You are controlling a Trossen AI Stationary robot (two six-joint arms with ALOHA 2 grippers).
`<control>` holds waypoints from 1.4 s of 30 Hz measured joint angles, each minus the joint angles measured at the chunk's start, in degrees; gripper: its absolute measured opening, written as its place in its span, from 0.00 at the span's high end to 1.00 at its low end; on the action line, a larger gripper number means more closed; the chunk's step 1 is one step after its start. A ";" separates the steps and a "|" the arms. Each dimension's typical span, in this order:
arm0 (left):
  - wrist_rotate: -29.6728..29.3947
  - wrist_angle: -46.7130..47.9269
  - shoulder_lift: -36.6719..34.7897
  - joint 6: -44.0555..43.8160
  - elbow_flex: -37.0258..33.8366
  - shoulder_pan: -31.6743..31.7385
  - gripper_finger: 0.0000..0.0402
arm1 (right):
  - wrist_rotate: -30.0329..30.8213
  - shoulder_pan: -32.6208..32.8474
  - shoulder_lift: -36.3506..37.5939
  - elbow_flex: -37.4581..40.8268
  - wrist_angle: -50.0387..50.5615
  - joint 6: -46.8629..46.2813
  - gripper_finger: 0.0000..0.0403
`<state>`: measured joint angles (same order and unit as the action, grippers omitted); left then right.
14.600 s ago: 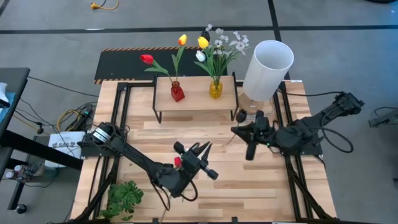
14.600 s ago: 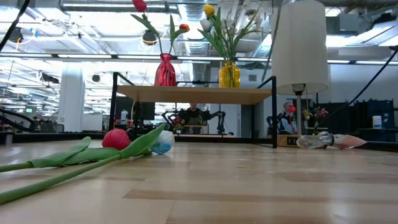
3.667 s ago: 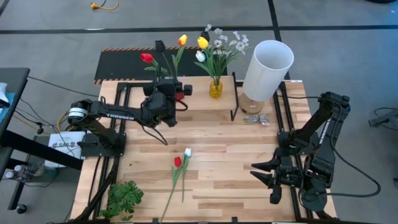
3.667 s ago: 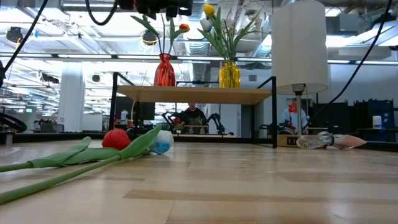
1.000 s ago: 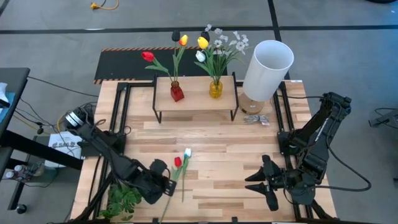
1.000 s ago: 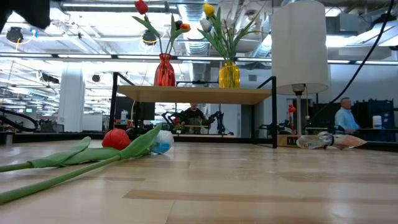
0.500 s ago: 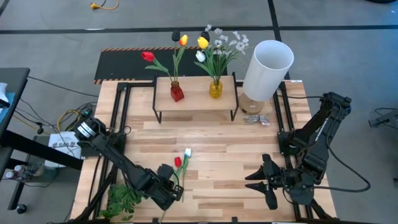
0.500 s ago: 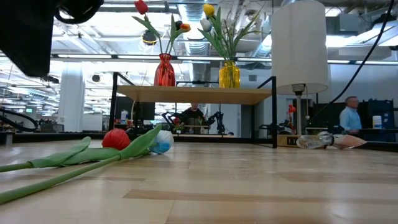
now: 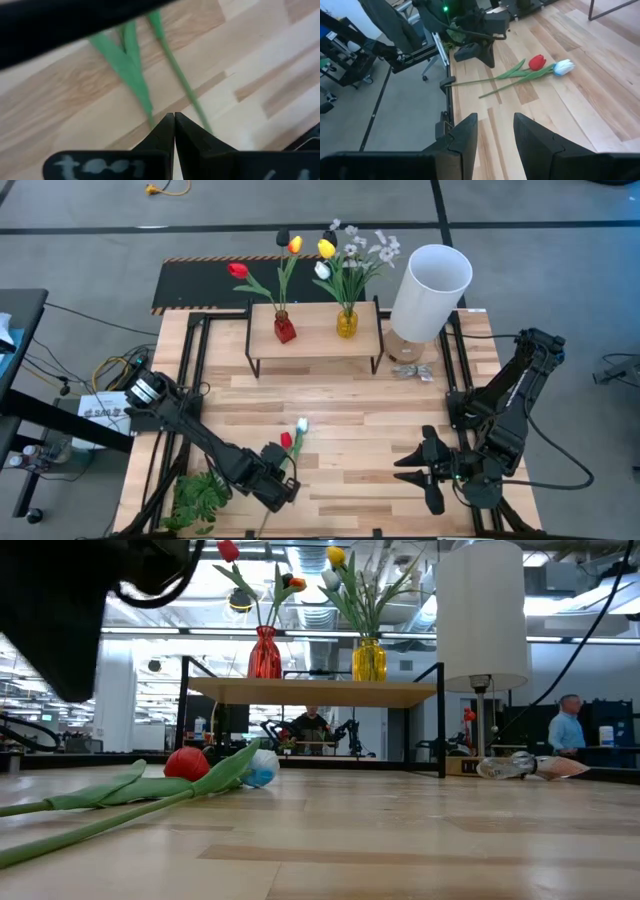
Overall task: Pick and place flowers into a vace then onto a shelf
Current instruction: Put the red tulip into the red flower vase
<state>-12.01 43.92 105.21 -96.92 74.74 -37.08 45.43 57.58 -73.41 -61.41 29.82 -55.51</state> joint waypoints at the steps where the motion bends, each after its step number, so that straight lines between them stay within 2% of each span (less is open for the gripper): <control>1: 0.00 -0.15 0.00 0.06 0.02 0.24 1.00 | 0.02 0.00 0.00 0.00 0.00 0.00 0.71; 5: 0.22 1.02 0.00 -0.97 0.02 0.97 1.00 | 0.10 0.02 0.00 0.00 0.16 0.02 0.71; 9: 0.20 2.60 0.52 0.19 0.02 1.33 0.95 | 0.44 0.02 0.00 0.00 0.57 0.00 0.71; 13: 1.94 1.92 2.00 3.13 0.00 1.47 0.86 | 0.50 0.01 0.00 0.00 0.66 0.00 0.71; 19: 6.61 1.21 4.50 2.36 0.04 2.18 0.68 | 1.01 0.02 0.02 0.00 1.38 -0.02 0.71; 28: 4.20 0.38 5.01 0.21 -0.03 2.53 0.51 | 1.18 -0.33 0.00 0.00 1.85 -0.02 0.71; 35: 5.90 -0.54 7.09 0.28 -0.04 3.15 0.49 | 1.19 -0.46 0.00 0.00 2.69 -0.04 0.71; 42: 7.62 0.49 8.17 0.24 0.06 3.72 0.53 | 1.16 -0.77 0.00 0.00 3.15 -0.04 0.71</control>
<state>-4.40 44.41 113.38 -96.68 74.80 -33.36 46.59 56.81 -73.41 -61.41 32.97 -55.55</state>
